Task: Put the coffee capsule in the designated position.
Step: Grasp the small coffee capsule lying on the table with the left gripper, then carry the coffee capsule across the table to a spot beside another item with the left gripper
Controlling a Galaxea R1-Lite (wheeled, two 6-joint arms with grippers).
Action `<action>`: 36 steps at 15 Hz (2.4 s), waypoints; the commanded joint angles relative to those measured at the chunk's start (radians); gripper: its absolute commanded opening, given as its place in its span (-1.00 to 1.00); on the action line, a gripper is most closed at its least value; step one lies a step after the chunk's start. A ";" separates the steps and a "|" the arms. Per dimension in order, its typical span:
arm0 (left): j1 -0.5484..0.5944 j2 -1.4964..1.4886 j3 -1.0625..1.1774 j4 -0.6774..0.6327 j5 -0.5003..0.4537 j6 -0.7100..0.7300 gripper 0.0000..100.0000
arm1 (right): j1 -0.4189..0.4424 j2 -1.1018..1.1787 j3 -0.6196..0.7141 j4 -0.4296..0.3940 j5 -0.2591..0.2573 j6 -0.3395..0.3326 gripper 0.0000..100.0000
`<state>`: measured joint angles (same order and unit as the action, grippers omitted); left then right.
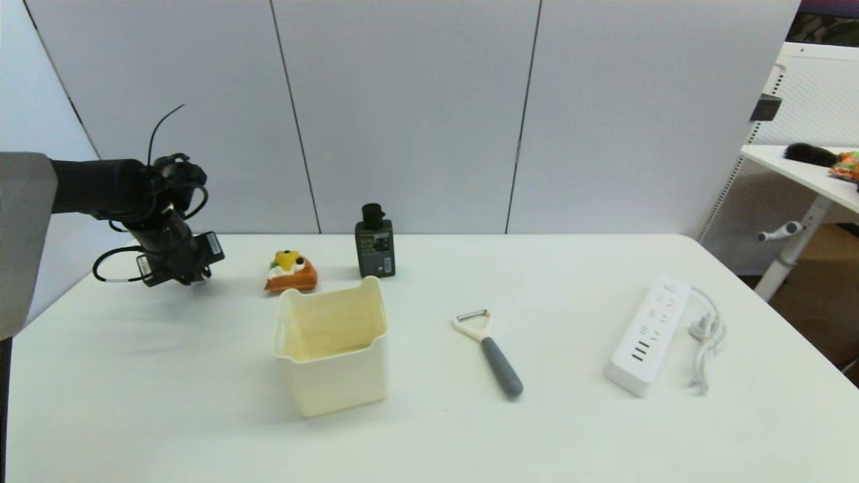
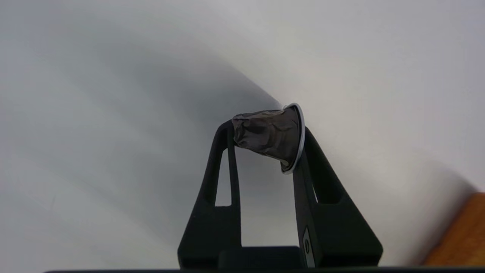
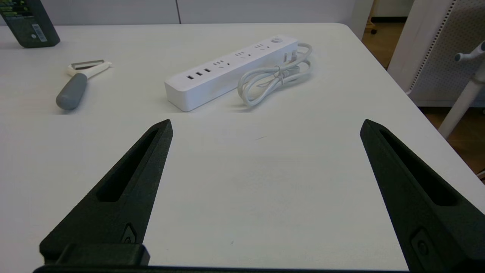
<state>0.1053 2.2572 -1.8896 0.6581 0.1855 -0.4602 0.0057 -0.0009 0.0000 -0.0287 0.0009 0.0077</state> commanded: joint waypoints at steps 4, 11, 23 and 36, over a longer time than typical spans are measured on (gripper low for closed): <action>-0.069 -0.151 0.015 -0.127 -0.077 0.181 -1.00 | 0.000 0.001 0.008 0.000 0.001 0.000 1.00; -0.090 -0.140 -0.003 -0.232 -0.956 0.723 -1.00 | 0.000 0.001 0.008 0.000 0.001 0.000 1.00; -0.184 0.015 -0.079 -0.282 -1.130 1.213 -1.00 | 0.000 0.001 0.008 0.000 0.001 0.000 1.00; -0.182 0.128 -0.080 -0.680 -1.089 0.934 -1.00 | 0.000 0.001 0.008 0.000 0.001 0.000 1.00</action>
<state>-0.0721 2.3674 -1.9696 -0.0130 -0.8972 0.4709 0.0057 -0.0009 0.0000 -0.0283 0.0017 0.0072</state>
